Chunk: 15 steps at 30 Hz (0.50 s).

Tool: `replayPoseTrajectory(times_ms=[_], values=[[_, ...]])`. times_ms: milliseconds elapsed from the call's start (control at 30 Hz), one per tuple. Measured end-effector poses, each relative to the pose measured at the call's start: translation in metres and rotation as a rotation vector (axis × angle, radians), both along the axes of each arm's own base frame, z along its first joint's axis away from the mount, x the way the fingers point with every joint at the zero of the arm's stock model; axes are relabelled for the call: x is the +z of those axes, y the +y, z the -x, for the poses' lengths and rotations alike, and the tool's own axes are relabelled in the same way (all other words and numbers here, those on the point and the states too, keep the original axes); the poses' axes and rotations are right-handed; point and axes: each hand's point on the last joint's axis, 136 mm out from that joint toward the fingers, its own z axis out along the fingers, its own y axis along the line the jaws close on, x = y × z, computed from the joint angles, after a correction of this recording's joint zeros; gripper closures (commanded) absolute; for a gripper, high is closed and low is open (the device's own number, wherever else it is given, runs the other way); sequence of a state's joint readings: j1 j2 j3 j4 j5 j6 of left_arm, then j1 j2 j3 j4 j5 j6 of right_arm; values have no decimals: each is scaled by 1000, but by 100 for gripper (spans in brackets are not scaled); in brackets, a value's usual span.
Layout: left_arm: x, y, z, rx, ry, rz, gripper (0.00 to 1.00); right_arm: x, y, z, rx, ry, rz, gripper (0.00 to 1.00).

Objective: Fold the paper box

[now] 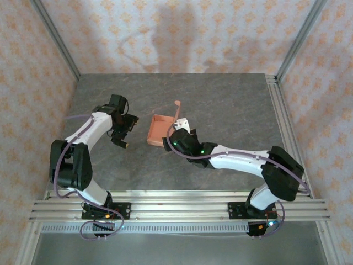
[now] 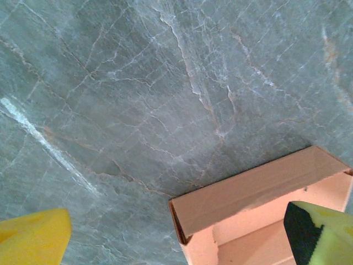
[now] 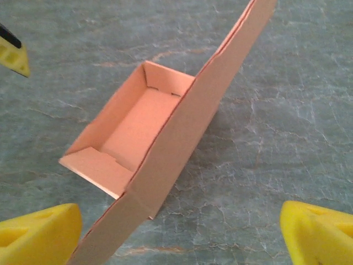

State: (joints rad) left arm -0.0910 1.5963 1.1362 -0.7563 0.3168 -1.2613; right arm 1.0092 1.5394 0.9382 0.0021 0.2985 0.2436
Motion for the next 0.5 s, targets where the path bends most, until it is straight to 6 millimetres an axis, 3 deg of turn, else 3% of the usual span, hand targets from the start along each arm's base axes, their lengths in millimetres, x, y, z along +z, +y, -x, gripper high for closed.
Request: replayPoseTrajectory(times_ms=[233, 500], values=[[-6, -8, -8, -69, -18, 26, 0, -3, -24, -12, -54, 3, 111, 7], [-6, -8, -14, -133, -59, 9, 0, -12, -85, -49, -126, 19, 276, 6]])
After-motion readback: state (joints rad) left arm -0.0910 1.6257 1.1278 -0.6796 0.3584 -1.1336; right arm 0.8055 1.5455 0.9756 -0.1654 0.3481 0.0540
